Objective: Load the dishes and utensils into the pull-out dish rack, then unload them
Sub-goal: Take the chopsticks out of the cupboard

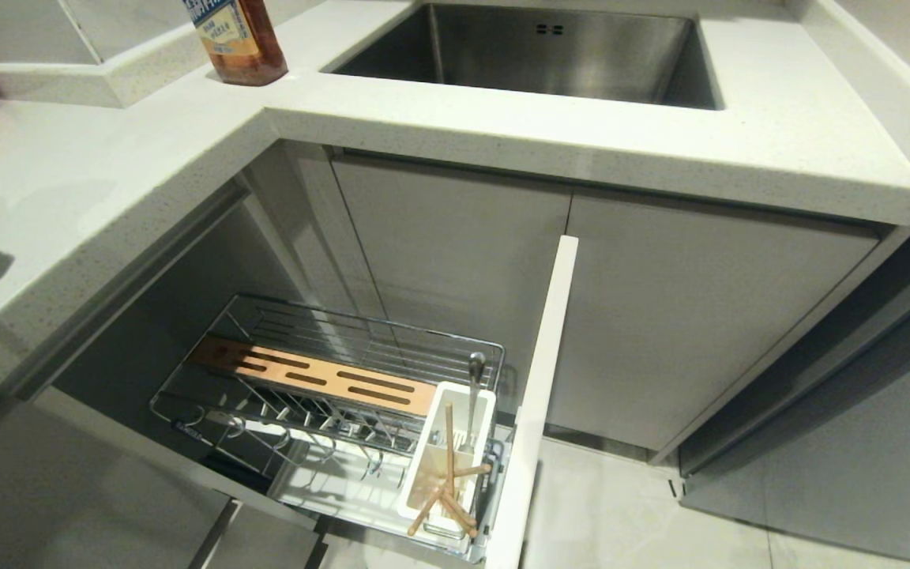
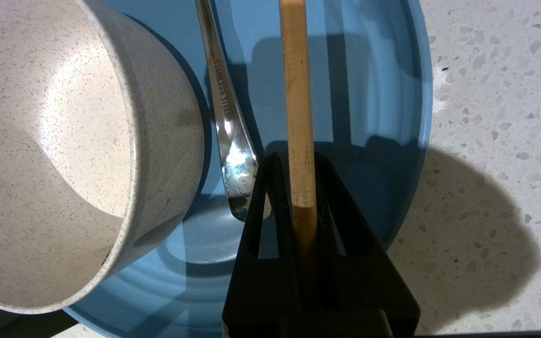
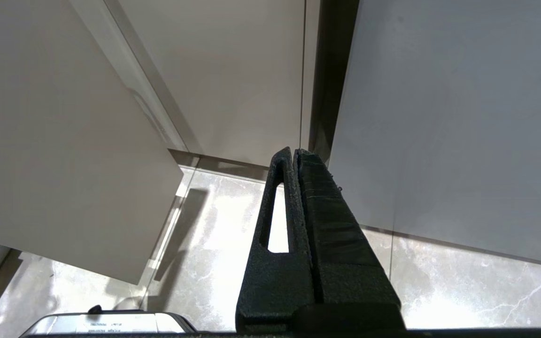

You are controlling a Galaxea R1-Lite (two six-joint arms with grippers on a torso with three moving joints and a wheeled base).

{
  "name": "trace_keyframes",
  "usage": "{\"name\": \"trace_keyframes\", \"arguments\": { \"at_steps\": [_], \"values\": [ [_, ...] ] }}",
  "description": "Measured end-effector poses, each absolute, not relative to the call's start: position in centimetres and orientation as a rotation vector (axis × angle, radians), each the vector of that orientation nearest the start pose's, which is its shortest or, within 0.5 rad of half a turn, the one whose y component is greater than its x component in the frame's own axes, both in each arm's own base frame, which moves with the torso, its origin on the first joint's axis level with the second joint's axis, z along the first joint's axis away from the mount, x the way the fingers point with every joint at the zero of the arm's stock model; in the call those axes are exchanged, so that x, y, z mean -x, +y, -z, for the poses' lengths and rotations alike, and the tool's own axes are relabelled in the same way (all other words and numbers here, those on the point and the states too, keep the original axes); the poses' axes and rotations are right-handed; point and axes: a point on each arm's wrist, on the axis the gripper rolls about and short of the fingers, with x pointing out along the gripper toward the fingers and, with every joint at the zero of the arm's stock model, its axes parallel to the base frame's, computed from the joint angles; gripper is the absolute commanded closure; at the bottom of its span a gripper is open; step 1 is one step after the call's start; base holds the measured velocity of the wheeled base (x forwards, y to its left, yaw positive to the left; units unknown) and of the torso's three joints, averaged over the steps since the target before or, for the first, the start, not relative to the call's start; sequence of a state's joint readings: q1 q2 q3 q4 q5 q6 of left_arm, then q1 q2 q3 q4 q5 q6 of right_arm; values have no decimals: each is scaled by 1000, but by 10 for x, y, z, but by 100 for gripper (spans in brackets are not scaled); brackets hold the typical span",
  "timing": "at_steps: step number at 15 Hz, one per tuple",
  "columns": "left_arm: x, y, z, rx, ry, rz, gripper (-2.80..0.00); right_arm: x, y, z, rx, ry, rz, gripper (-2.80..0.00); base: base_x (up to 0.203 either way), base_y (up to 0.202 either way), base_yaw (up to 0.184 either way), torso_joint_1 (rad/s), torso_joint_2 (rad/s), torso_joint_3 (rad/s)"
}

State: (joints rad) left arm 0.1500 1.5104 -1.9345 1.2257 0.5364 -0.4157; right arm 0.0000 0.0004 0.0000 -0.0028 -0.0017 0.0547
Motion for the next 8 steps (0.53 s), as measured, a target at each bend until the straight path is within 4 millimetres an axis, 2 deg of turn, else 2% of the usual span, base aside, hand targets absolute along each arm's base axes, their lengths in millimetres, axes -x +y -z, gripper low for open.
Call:
{"name": "trace_keyframes", "arguments": {
  "at_steps": [3, 4, 5, 8],
  "values": [
    [-175, 38, -369, 221, 652, -801, 0, 23, 0, -76, -55, -2, 2, 0, 0, 0, 0, 0, 0, 0],
    [-175, 38, -369, 220, 653, -801, -183, 23, 0, -76, -55, -2, 2, 0, 0, 0, 0, 0, 0, 0],
    [-175, 38, -369, 219, 654, -800, -280, 23, 0, -76, -55, -2, 2, 0, 0, 0, 0, 0, 0, 0],
    [-176, 38, -369, 221, 647, -802, -280, 23, 0, -76, -55, -2, 2, 0, 0, 0, 0, 0, 0, 0]
  ]
}}
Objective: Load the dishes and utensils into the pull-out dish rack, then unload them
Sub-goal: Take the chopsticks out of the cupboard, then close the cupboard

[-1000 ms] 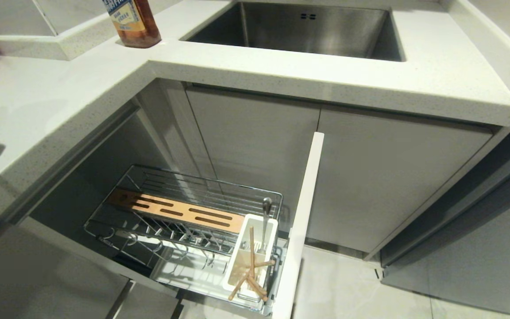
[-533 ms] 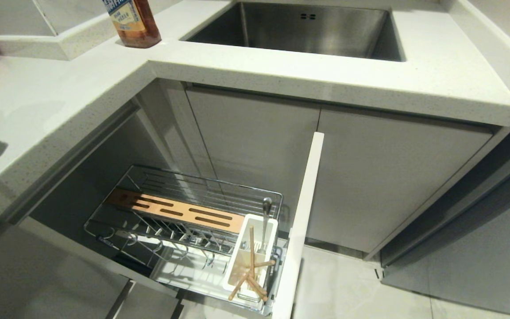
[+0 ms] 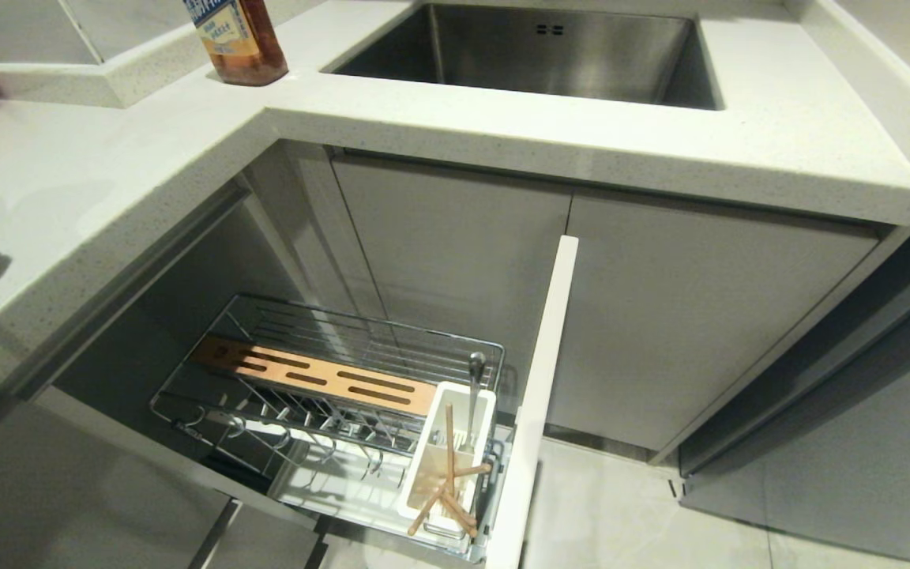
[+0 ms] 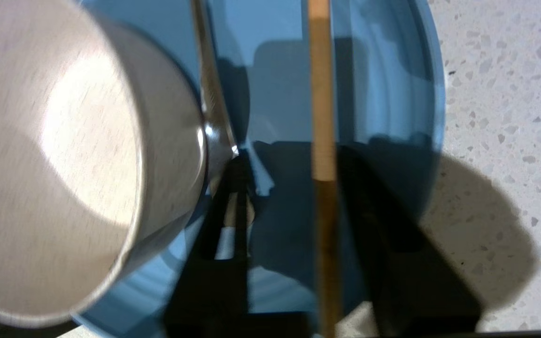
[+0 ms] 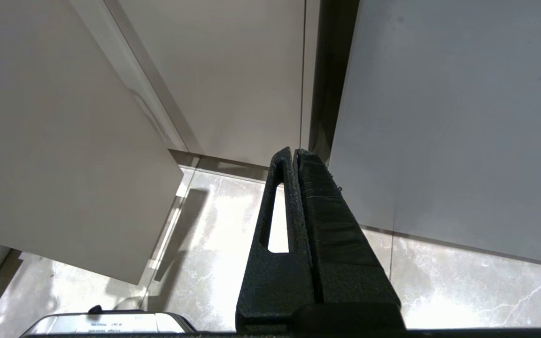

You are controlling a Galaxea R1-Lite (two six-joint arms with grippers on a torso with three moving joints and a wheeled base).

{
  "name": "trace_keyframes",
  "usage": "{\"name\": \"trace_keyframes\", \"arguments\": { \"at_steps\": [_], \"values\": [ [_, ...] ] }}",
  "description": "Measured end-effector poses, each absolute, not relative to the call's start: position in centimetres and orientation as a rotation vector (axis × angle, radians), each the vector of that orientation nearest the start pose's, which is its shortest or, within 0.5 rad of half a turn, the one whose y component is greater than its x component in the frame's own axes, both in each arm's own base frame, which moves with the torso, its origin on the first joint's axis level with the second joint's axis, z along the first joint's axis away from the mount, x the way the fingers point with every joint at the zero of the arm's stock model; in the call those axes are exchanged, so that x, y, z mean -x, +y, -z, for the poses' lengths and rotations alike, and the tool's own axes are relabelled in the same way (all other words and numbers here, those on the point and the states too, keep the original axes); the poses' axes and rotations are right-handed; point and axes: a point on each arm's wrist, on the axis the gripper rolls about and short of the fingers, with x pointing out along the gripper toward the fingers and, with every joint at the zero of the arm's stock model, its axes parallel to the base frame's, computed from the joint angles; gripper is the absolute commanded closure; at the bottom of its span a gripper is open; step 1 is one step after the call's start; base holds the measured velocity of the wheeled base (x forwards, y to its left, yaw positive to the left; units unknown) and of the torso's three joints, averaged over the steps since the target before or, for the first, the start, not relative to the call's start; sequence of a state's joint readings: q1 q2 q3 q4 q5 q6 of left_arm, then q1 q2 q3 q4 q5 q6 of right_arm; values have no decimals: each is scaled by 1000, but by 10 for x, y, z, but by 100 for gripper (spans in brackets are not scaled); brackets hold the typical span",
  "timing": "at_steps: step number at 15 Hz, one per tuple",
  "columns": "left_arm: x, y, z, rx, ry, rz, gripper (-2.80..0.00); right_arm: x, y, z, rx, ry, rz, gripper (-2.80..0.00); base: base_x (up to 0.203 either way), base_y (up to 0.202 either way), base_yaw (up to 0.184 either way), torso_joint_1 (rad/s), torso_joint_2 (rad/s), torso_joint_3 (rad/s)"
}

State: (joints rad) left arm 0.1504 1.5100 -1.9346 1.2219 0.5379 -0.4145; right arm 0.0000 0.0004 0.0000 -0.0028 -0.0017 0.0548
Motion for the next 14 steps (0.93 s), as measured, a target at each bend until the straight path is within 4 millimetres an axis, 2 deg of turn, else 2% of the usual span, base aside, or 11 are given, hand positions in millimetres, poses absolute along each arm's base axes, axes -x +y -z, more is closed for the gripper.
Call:
{"name": "trace_keyframes", "arguments": {
  "at_steps": [14],
  "values": [
    [-174, 37, -383, 266, 506, -770, -280, 23, 0, -76, -55, -2, 2, 0, 0, 0, 0, 0, 0, 0]
  ]
}}
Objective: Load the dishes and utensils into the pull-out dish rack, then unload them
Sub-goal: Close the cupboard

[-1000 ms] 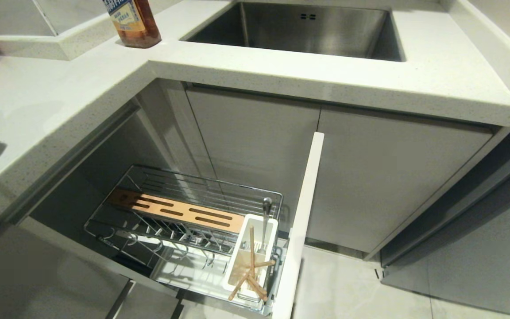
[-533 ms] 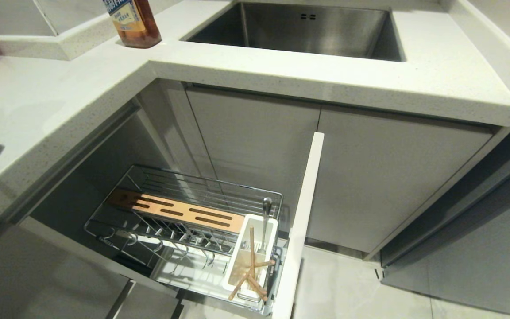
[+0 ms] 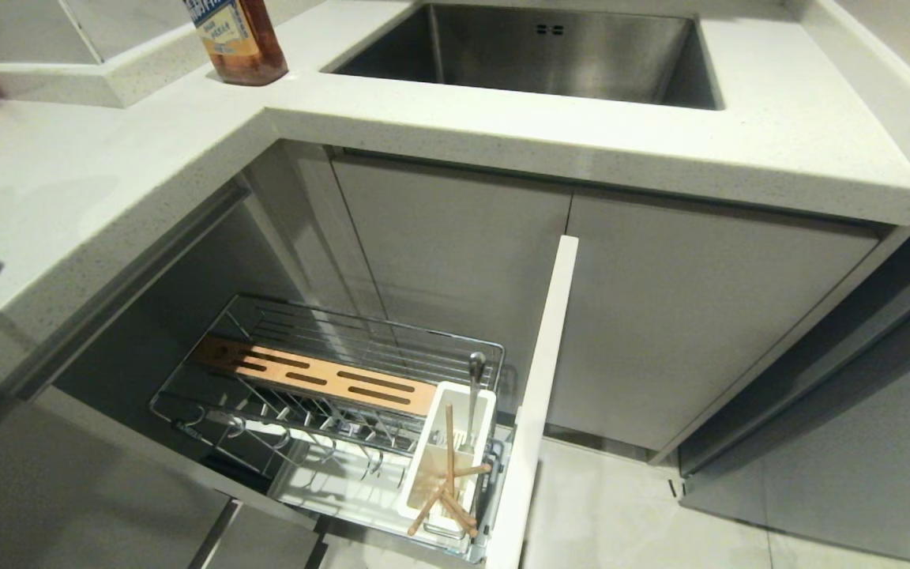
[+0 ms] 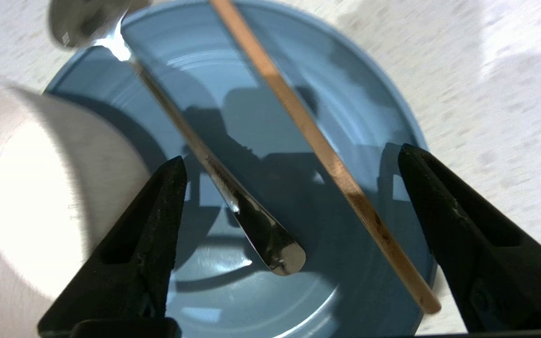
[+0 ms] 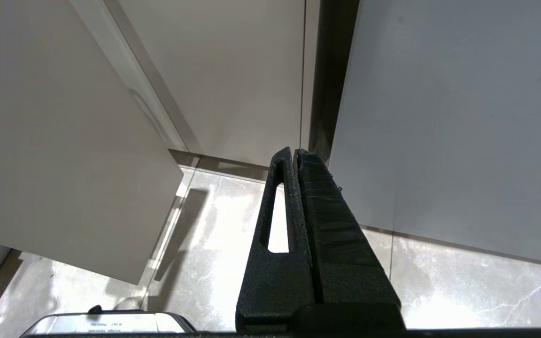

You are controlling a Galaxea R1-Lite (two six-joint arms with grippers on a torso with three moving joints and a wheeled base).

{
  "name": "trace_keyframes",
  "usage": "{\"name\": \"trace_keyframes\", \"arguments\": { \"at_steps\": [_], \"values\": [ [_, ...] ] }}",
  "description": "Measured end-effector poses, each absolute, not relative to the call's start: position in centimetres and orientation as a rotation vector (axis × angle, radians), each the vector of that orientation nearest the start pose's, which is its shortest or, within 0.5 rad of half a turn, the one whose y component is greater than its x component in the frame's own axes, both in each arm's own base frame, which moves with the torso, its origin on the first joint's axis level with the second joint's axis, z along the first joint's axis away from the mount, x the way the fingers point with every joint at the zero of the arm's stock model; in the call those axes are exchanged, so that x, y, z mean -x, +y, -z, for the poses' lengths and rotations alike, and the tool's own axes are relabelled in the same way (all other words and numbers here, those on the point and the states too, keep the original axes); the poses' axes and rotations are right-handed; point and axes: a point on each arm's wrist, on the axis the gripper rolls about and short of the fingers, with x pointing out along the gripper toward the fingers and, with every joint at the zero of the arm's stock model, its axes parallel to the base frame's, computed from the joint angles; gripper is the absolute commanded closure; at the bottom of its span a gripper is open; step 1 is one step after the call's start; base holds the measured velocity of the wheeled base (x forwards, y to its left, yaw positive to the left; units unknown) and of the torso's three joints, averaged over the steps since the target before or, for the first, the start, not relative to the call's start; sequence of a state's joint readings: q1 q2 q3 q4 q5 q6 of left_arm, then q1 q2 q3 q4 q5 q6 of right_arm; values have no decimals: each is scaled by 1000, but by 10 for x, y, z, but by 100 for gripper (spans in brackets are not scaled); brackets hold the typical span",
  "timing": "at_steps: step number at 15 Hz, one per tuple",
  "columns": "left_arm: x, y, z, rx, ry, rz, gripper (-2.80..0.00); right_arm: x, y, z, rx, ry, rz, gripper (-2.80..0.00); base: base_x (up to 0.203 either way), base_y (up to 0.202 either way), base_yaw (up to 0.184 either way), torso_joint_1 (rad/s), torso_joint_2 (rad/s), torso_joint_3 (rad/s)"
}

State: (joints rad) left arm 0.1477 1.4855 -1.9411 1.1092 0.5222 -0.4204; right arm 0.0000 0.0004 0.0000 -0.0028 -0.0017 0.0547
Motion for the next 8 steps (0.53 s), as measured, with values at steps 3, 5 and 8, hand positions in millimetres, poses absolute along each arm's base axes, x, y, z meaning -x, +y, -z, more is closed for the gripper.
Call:
{"name": "trace_keyframes", "arguments": {
  "at_steps": [3, 5, 8],
  "values": [
    [-176, 37, -385, 279, 481, -757, -280, 23, 0, -76, -55, -2, 2, 0, 0, 0, 0, 0, 0, 0],
    [-177, 37, -385, 283, 484, -746, -280, 23, 0, -76, -55, -2, 2, 0, 0, 0, 0, 0, 0, 0],
    [-178, 37, -384, 282, 491, -742, -280, 23, 0, -76, -55, -2, 2, 0, 0, 0, 0, 0, 0, 0]
  ]
}}
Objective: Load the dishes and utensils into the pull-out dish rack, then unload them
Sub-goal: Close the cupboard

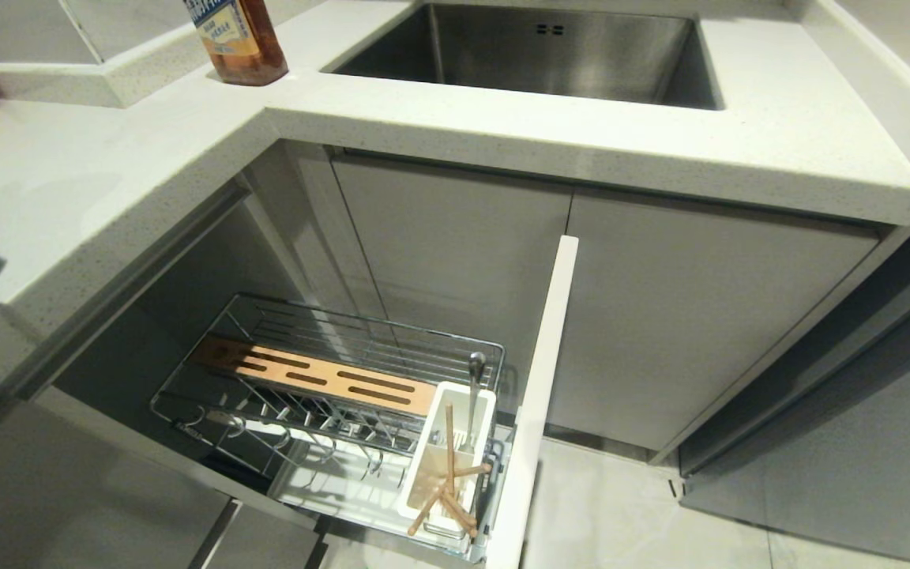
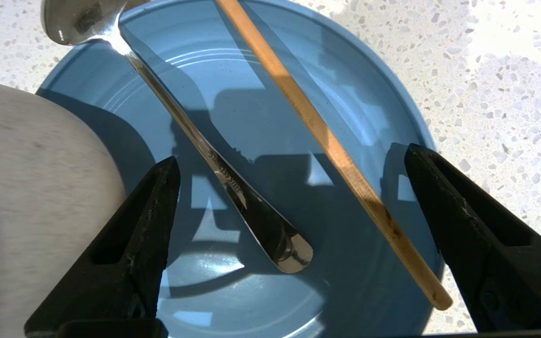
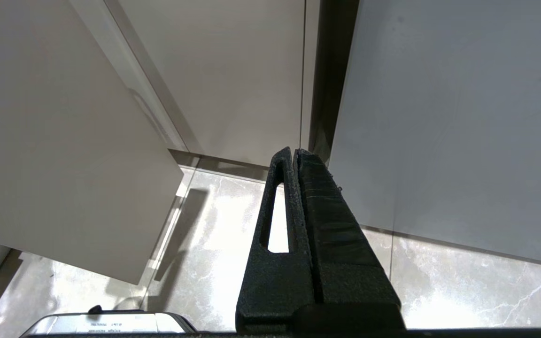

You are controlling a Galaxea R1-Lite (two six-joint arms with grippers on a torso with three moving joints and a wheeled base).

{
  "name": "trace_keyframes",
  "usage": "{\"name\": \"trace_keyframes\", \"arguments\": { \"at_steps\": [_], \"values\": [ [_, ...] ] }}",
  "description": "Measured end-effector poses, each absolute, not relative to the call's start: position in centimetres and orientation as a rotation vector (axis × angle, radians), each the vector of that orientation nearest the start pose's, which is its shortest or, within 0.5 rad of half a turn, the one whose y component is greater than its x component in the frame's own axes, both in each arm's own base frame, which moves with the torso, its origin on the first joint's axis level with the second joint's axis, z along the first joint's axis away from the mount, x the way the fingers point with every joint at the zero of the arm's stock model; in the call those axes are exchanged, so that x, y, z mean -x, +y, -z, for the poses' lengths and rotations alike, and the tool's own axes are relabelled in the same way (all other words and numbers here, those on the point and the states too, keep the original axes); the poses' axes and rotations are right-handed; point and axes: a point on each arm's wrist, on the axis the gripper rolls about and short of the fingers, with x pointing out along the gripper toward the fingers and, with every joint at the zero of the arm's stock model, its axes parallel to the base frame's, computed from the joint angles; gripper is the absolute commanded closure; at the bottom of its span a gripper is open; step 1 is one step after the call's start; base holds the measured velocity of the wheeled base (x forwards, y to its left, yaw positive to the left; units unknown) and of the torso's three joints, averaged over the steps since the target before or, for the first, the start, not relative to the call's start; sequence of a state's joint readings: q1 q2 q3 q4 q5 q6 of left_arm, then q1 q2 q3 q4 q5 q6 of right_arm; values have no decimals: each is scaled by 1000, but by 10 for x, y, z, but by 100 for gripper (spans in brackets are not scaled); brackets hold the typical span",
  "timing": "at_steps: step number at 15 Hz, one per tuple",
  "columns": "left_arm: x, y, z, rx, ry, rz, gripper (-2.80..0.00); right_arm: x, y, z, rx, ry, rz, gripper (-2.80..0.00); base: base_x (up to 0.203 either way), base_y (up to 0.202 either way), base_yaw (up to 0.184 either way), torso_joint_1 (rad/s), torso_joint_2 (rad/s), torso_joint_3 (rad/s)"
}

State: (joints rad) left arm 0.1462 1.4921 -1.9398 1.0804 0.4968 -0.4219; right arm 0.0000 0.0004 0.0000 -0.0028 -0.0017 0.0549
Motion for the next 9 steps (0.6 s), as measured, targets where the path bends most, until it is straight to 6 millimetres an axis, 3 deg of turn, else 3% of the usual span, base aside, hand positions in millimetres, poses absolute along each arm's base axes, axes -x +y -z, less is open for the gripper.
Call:
{"name": "trace_keyframes", "arguments": {
  "at_steps": [4, 5, 9],
  "values": [
    [-179, 37, -384, 282, 490, -743, -280, 23, 0, -76, -55, -2, 2, 0, 0, 0, 0, 0, 0, 0],
    [-179, 37, -384, 282, 491, -740, 0, 23, 0, -76, -55, -2, 2, 0, 0, 0, 0, 0, 0, 0],
    [-180, 37, -383, 281, 497, -732, 0, 23, 0, -76, -55, -2, 2, 0, 0, 0, 0, 0, 0, 0]
  ]
}}
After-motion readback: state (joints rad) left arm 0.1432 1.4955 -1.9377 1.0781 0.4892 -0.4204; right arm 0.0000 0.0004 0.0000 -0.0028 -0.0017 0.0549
